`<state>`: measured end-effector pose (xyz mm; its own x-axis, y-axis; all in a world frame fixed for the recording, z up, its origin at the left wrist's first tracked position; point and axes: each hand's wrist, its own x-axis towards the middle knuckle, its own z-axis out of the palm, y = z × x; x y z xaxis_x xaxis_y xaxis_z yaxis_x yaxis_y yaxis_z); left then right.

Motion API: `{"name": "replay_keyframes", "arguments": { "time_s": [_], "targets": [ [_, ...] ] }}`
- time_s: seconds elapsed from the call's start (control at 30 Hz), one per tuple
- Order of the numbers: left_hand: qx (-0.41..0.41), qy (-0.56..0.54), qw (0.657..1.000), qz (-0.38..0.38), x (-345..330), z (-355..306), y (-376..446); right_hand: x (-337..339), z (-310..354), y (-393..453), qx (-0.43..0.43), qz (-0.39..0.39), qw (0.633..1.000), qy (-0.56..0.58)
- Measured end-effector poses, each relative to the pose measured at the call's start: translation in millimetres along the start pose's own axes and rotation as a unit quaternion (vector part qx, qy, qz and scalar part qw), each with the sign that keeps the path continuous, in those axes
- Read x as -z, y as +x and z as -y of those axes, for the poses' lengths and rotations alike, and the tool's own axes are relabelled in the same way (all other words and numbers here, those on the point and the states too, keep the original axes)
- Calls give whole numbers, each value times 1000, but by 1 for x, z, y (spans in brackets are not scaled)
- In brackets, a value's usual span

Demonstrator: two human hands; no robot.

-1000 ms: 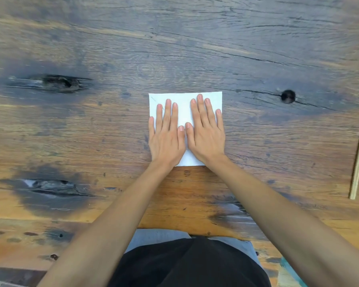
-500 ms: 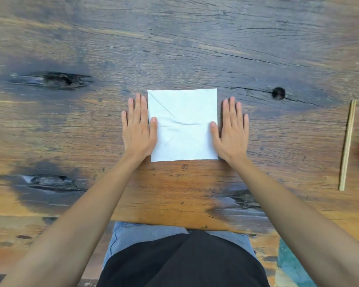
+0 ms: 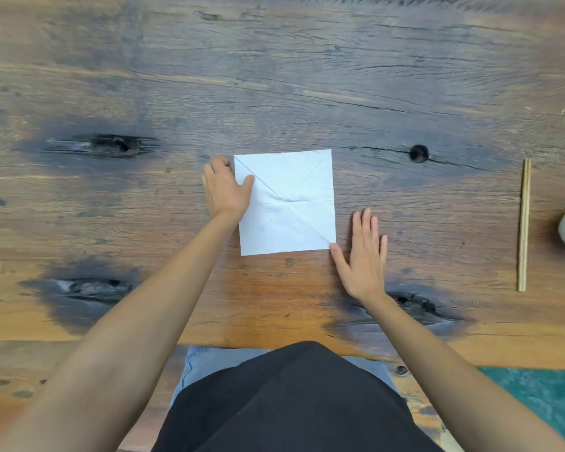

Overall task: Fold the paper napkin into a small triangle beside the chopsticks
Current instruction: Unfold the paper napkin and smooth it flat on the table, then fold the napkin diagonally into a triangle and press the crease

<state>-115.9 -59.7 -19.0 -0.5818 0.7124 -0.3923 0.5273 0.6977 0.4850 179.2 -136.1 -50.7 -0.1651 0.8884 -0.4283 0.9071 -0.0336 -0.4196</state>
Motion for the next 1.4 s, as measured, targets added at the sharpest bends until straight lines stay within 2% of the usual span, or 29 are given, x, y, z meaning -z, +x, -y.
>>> {"name": "replay_keyframes", "arguments": {
  "time_s": [0.13,0.3,0.57,0.83,0.97,1.17,1.4],
  "targets": [
    [2,-7,1000,16,0,-1,5,-2,-1,0,2,-5,1000,0],
    [59,-72,995,23,0,-6,7,1,0,0,4,6,1000,10],
    [90,-81,992,19,-2,-15,8,0,2,1,-6,15,1000,17],
    [126,-194,973,12,9,-21,6,-3,2,2,-12,10,1000,6],
    [87,-204,975,22,12,-20,0,-2,3,2,-13,15,1000,23],
    [-58,-178,982,-3,18,-22,-25,3,3,1,-13,27,997,64],
    [-173,-156,972,-34,14,-39,-72,6,3,2,-11,37,997,68]
  ]
}}
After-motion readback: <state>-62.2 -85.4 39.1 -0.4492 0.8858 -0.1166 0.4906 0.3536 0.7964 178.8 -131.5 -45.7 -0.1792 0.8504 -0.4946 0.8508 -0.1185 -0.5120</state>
